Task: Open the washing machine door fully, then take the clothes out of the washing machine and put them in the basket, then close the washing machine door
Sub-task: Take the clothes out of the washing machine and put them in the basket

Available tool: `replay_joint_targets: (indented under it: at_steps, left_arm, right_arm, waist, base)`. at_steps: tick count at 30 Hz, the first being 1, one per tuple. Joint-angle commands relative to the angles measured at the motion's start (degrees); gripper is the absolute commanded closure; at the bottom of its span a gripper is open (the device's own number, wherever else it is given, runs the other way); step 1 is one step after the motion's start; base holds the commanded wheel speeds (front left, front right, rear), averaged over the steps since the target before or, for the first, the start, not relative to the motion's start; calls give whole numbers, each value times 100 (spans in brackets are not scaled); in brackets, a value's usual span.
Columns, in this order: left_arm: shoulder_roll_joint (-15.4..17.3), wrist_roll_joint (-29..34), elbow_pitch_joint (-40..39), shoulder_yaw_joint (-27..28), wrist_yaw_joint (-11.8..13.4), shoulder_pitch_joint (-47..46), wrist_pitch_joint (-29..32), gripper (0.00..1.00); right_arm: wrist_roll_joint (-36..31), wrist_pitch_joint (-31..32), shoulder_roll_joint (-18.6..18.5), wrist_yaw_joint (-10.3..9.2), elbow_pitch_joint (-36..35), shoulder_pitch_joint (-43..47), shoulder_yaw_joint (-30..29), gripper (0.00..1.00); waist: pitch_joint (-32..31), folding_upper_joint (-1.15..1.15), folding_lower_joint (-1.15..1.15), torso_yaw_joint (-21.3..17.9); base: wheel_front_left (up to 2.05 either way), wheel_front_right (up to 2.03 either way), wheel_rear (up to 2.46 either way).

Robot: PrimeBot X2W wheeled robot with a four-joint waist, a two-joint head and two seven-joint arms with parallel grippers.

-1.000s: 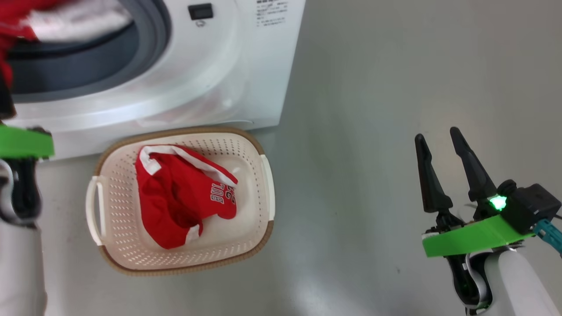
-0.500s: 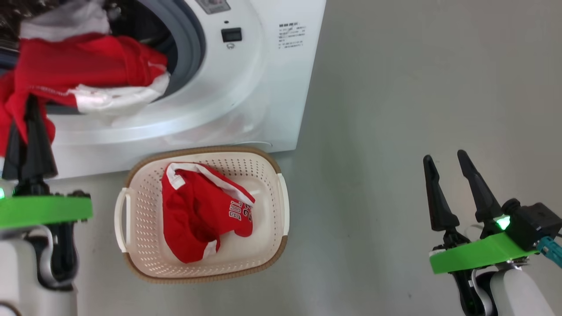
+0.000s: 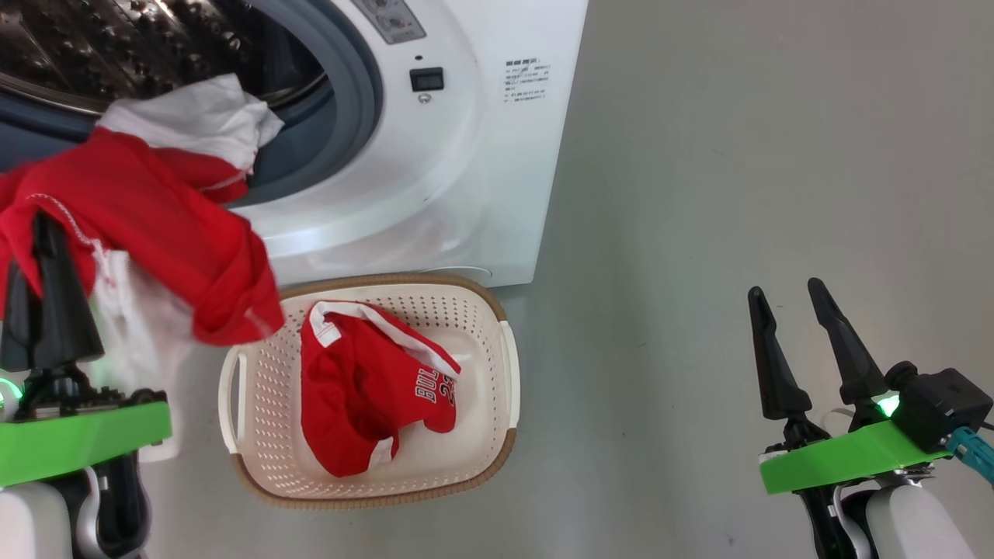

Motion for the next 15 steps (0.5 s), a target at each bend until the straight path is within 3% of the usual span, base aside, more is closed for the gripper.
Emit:
replay_joint_targets:
  at_steps: [1,9,15]
  left_arm:
    - [120,-41,-201,147,-33,67,-26,100]
    - [162,-43,49,-61,-33,234,-26,100]
    - [122,-88,726,-377,-33,254,-26,100]
  right_arm:
    - [33,-37,-10,42,-115,76,123,0]
    - [42,-37,-10,42,-120,55,147,0]
    - [73,-37,-10,42,-165,-4,169,0]
  waist:
    - [-1,0,0,2]
    - [56,0,0,-39]
    - [306,0,0,-64]
  base:
    - [0,0,0]
    - [0,0,0]
    - [0,0,0]
